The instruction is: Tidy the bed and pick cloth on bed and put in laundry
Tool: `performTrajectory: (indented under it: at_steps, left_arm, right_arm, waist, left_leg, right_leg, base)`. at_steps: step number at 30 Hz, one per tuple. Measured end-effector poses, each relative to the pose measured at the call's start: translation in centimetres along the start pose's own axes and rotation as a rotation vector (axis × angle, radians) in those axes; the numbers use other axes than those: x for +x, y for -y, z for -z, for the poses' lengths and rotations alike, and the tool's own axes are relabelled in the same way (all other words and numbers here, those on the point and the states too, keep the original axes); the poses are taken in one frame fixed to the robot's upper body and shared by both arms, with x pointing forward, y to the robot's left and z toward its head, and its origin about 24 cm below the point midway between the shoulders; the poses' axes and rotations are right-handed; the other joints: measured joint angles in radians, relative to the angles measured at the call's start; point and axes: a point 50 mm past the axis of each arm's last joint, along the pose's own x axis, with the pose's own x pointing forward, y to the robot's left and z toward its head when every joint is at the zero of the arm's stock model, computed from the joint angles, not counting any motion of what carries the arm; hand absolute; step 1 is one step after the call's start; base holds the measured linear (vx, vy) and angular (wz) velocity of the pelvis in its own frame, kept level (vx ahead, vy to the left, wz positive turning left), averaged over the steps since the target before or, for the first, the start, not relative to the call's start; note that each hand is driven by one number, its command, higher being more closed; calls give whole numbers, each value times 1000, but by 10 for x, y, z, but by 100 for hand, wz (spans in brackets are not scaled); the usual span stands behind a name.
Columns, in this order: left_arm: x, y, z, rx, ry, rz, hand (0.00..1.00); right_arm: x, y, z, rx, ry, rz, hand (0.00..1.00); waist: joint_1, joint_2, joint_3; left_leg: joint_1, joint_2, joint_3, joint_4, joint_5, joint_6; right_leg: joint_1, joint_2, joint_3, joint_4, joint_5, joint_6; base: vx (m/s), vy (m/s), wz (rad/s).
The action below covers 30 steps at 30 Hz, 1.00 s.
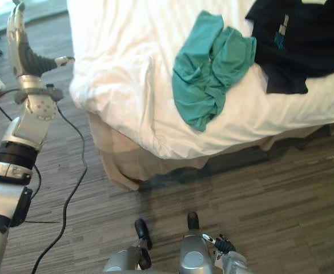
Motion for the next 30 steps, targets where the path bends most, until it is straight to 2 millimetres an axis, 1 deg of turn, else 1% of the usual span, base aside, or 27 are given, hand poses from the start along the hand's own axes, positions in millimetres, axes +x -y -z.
performTrajectory:
  at_steps: [2, 4, 7, 9, 10, 11, 12, 13, 14, 15, 17, 18, 19, 21, 25, 28, 30]
  left_arm:
    - [3, 2, -5, 23, 0, 12, 0]
    - [12, 4, -16, 52, 2, 23, 0]
    - [14, 10, -22, 78, -29, 35, 0]
    - [13, 21, -36, 49, -48, 47, 0]
    - [13, 23, -38, 43, -53, 50, 0]
    - [13, 27, -44, 31, -60, 60, 0]
    - [13, 31, -50, 13, -59, 67, 0]
    - [13, 32, -53, 4, -56, 77, 0]
    - [13, 36, -60, -17, -52, 113, 100]
    - [12, 41, -66, -31, -45, 169, 100]
    - [11, 46, -68, -6, -47, 286, 100]
    - [11, 49, -67, 57, -58, 381, 100]
    - [15, 45, -71, 126, -61, 417, 100]
    - [25, 36, -77, 170, -87, 441, 100]
    - [31, 32, -74, 206, -148, 488, 100]
    - [25, 37, -69, 207, -147, 516, 100]
    - [18, 43, -64, 187, -140, 544, 100]
  right_arm:
    - [1, -1, -8, 16, 35, 4, 0]
    - [3, -9, -26, 50, 119, -9, 0]
    - [1, -19, -41, 91, 210, -37, 0]
    - [-1, -29, -51, 99, 270, -68, 0]
    - [-2, -32, -54, 103, 287, -78, 0]
    - [-4, -38, -61, 123, 327, -100, 0]
    - [-6, -41, -68, 131, 368, -118, 0]
    - [-7, -42, -72, 134, 382, -125, 0]
    - [-9, -43, -77, 144, 412, -136, 0]
    - [-10, -44, -82, 151, 435, -148, 0]
    - [-11, -47, -87, 164, 449, -166, 0]
    - [-12, -50, -93, 182, 463, -182, 0]
    - [-12, -55, -101, 199, 481, -203, 0]
    - [-14, -59, -111, 202, 508, -224, 0]
    - [-16, -67, -119, 176, 521, -257, 0]
    - [-16, -69, -118, 168, 507, -256, 0]
    - [-16, -67, -118, 169, 506, -244, 0]
  waist:
    - [-8, 2, 20]
    - [-17, 3, 72]
    - [-18, -6, 93]
    - [-16, -20, 121]
    - [-14, -22, 124]
    - [-13, -27, 128]
    - [-7, -33, 138]
    - [-1, -37, 143]
    - [7, -44, 149]
    - [14, -48, 154]
    - [13, -49, 161]
    - [15, -52, 171]
    - [25, -51, 171]
    - [35, -51, 172]
    - [32, -50, 172]
    - [34, -50, 172]
    - [34, -50, 171]
  left_leg:
    - [-19, -1, 22, 6, 0, 0]
    - [-51, -2, 50, 38, 0, 0]
    - [-95, 2, 88, 78, 0, 0]
    - [-138, 27, 137, 146, -11, 7]
    - [-153, 38, 155, 171, -22, 9]
    - [-186, 59, 177, 218, -39, 12]
    - [-211, 75, 193, 256, -50, 15]
    - [-221, 84, 204, 272, -56, 15]
    - [-244, 99, 215, 305, -66, 16]
    - [-264, 111, 225, 330, -75, 20]
    - [-280, 122, 241, 352, -76, 21]
    - [-280, 125, 253, 359, -77, 21]
    - [-286, 132, 276, 373, -91, 29]
    - [-291, 134, 294, 386, -102, 31]
    - [-290, 130, 307, 407, -113, 43]
    - [-277, 120, 314, 398, -113, 43]
    - [-260, 109, 315, 396, -113, 43]
  right_leg:
    - [-37, 1, 23, 24, -4, -5]
    - [-82, -5, 46, 74, -9, -9]
    - [-134, -8, 71, 120, -17, -18]
    - [-162, -8, 82, 161, -18, -18]
    - [-173, -5, 88, 172, -18, -18]
    - [-196, 4, 90, 195, -19, -18]
    - [-217, 12, 96, 219, -19, -18]
    - [-228, 15, 97, 231, -19, -18]
    - [-247, 20, 98, 247, -19, -18]
    - [-259, 25, 97, 253, -19, -18]
    - [-267, 27, 98, 257, -19, -18]
    - [-272, 27, 99, 269, -19, -18]
    - [-289, 28, 106, 282, -19, -18]
    - [-298, 28, 123, 283, -19, -18]
    - [-296, 17, 125, 281, -19, -18]
    - [-287, 6, 123, 279, -20, -16]
    - [-267, -6, 121, 275, -27, -6]
  base:
    - [110, -26, -13]
    - [71, -19, -7]
    - [48, -29, -2]
    - [39, -59, 10]
    - [28, -48, 9]
    - [26, -45, 6]
    - [23, -48, 3]
    - [10, -53, -4]
    - [7, -44, -5]
    - [8, -42, 1]
    - [13, -21, 7]
    - [11, -6, -7]
    - [9, -1, -16]
    - [2, 17, -22]
    - [-3, 14, -8]
    - [0, 0, 0]
    - [-4, 14, 5]
